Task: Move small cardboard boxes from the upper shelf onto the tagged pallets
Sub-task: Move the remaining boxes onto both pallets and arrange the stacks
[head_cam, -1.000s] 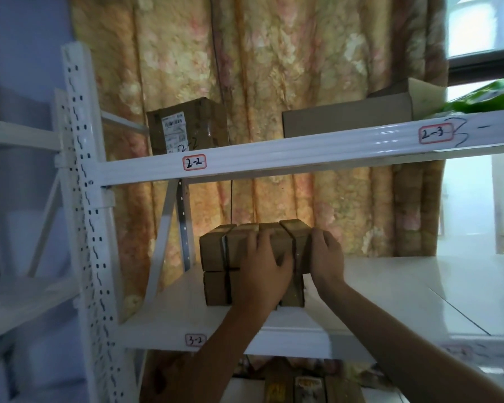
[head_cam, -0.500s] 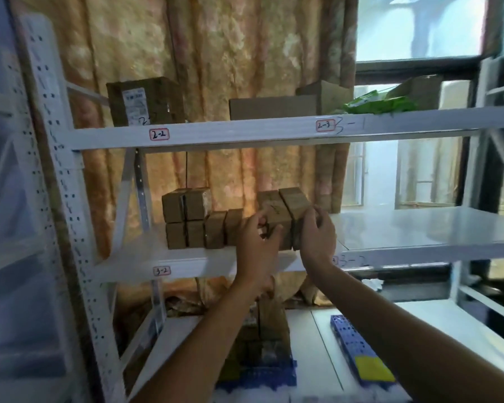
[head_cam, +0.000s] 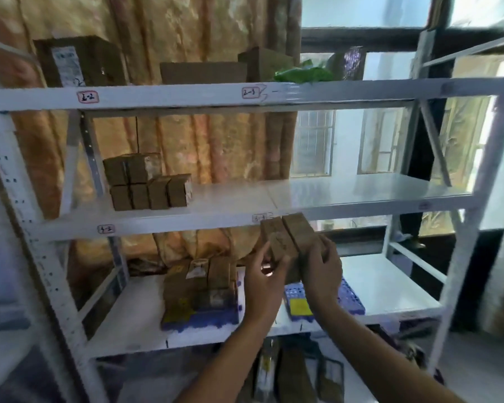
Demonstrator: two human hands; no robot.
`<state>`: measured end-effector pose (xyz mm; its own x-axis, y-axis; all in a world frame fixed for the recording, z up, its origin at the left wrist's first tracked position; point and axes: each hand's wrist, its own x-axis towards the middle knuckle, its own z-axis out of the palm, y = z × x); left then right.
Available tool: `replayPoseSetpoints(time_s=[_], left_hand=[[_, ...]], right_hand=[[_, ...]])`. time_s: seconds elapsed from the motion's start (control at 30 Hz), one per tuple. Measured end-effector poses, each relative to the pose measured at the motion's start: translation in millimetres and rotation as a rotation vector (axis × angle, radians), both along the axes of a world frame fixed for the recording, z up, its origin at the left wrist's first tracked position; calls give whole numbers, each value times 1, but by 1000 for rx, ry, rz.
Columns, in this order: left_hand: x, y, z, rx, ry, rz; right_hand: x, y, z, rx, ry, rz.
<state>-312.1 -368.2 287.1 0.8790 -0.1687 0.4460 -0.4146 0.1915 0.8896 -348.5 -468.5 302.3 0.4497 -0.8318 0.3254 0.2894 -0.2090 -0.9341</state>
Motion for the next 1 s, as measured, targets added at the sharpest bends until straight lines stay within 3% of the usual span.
replayPoseSetpoints(time_s=[0.3, 0.47, 0.67, 1.0], left_hand=[[-102, -94, -136, 82, 391, -21], [-105, -115, -175, 100, 473, 31], [-35, -134, -204, 187, 511, 83], [191, -180, -231, 283, 491, 20]], right_hand=[[-108, -104, -134, 79, 245, 166], [-109, -132, -174, 96, 290, 261], [-49, -150, -205, 164, 347, 313], [157, -211, -233, 156, 458, 309]])
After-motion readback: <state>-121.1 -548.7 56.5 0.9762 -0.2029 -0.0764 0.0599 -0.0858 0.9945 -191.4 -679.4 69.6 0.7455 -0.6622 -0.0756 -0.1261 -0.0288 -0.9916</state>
